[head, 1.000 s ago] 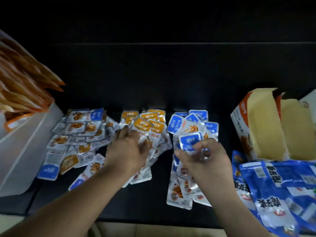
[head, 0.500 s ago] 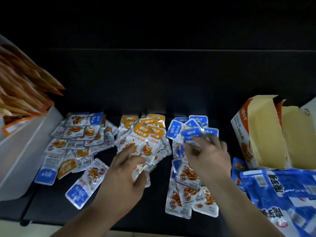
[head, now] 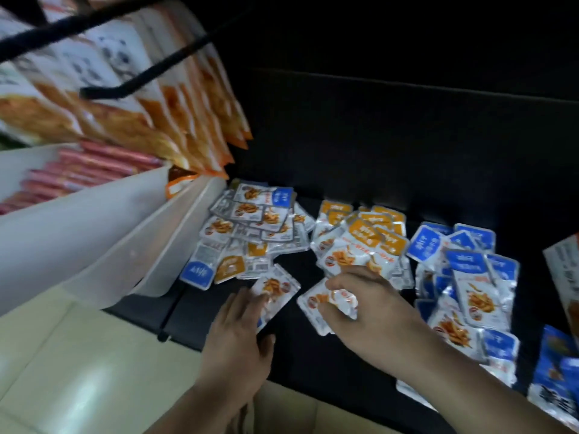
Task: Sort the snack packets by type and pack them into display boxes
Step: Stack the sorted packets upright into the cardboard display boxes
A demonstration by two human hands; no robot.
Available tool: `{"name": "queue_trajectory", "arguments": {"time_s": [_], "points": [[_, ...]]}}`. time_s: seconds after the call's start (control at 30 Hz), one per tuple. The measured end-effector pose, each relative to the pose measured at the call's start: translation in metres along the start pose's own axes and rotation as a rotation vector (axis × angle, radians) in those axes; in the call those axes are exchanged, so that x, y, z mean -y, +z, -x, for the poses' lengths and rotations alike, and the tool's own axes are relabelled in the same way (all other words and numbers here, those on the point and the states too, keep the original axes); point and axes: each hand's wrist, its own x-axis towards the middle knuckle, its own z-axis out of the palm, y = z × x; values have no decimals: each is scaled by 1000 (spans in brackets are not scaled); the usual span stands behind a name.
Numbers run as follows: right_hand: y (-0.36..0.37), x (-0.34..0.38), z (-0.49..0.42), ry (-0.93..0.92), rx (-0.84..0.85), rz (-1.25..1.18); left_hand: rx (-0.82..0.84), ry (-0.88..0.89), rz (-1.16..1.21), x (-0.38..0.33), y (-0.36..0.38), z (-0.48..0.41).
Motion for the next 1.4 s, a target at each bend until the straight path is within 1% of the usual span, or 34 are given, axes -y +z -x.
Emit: {"name": "queue_trajectory", "arguments": {"time_s": [0.1,0.17,0.23,0.3,0.37,0.43,0.5,0.57,0.6,0.67,0.7,0.77,0.83,0.87,0.97,1.0,1.1,1.17,1.2,1.23,1.3,1.37,1.4], "points": [[8,3,-15,51,94,225,-49,7,78,10,13,6],[11,-1,-27,139,126,270,-89,-9,136,10,12,2],[15,-6,-36,218,132,237,-142,-31,170,9,8,-1],[24,-8,-40,244,108,187,-214,-34,147,12,7,-1],[33,-6,-39,228,72,144,-238,-100,113,17,8,0],[39,-4,-37,192,13,135,-221,-210,101,21,7,-1],[41,-5,-35,182,-36,138,-178,-315,183,21,2,-3],[43,-7,-30,193,-74,114,-176,-308,333,19,-3,-1],[45,-8,-28,146,-134,112,-185,-283,393,17,-8,1],[50,-4,-24,-58,-289,124,-204,-243,461,14,-20,2],[53,2,-21,-158,-321,147,-213,-230,489,13,-29,2],[59,18,-20,-278,-299,273,-215,-198,563,8,-53,0],[60,34,-23,-317,-252,367,-176,-147,611,3,-74,-4],[59,38,-26,-330,-210,342,-141,-123,640,2,-80,-5],[52,42,-32,-300,-49,77,-37,-68,712,-4,-86,-8],[49,41,-32,-302,-53,34,-40,-69,717,-4,-85,-9],[45,35,-35,-339,-154,26,-59,-146,802,-2,-81,-12],[39,31,-36,-242,-135,25,-80,-158,777,1,-74,-18],[36,28,-35,-177,-137,5,-95,-130,723,2,-70,-23],[32,25,-34,-102,-158,-40,-122,-74,641,4,-66,-30],[21,18,-32,45,-249,-211,-172,74,441,4,-56,-50],[15,7,-29,146,-330,-322,-133,213,269,-5,-45,-71],[14,1,-28,178,-337,-345,-86,268,200,-12,-40,-80]]}}
